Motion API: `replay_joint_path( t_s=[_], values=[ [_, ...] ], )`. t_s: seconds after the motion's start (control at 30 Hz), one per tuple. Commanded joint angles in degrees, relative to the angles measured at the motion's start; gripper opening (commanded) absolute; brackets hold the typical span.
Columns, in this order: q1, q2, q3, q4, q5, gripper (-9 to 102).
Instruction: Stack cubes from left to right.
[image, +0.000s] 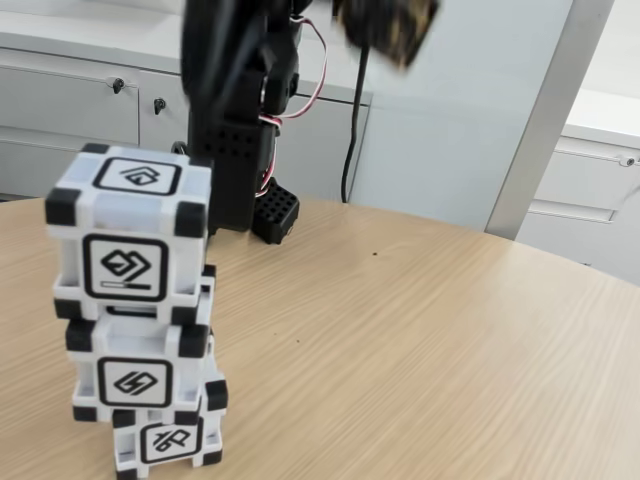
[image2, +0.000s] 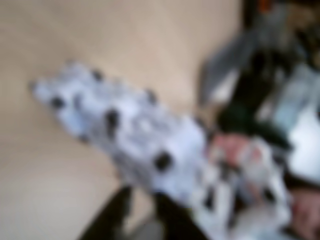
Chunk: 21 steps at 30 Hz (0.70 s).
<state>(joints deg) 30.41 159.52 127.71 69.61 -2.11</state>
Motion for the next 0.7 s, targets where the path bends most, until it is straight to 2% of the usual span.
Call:
replay_joint_path(
  t_s=[0.0, 0.17, 0.67],
  values=[
    [-4.4, 0.9, 4.6, -2.6, -2.1, 1],
    [-9.2, 0.9, 7.0, -2.2, -1.2, 0],
    [-8.3, 0.9, 18.0, -4.7, -3.9, 0]
  ],
)
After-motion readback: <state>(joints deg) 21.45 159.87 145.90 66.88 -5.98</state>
